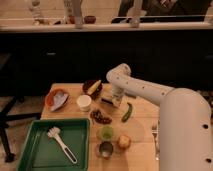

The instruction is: Wipe table surface with eraser

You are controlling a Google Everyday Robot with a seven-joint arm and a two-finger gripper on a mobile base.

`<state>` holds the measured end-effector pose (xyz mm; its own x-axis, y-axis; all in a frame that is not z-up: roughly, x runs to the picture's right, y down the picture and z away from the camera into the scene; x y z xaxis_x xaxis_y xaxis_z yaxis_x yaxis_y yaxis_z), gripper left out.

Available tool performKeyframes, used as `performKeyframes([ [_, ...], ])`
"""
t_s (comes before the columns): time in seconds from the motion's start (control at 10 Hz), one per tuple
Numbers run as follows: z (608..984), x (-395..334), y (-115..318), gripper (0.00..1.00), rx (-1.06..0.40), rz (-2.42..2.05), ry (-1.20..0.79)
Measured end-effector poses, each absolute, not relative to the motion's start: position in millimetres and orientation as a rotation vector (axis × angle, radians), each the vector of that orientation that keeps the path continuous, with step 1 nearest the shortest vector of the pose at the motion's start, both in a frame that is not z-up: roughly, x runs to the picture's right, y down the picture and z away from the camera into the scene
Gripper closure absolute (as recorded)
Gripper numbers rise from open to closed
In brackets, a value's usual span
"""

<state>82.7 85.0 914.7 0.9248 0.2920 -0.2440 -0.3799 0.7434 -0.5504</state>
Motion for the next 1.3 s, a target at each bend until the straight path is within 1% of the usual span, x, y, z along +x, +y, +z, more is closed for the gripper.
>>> performKeyframes([
  [0.6, 931, 72, 85, 1.0, -0.652, 0.342, 0.15],
  [1.1, 916, 84, 105, 1.0, -0.685, 0.32, 0.169],
  [1.3, 922, 96, 102, 1.0, -0.693, 0.335, 0.201],
])
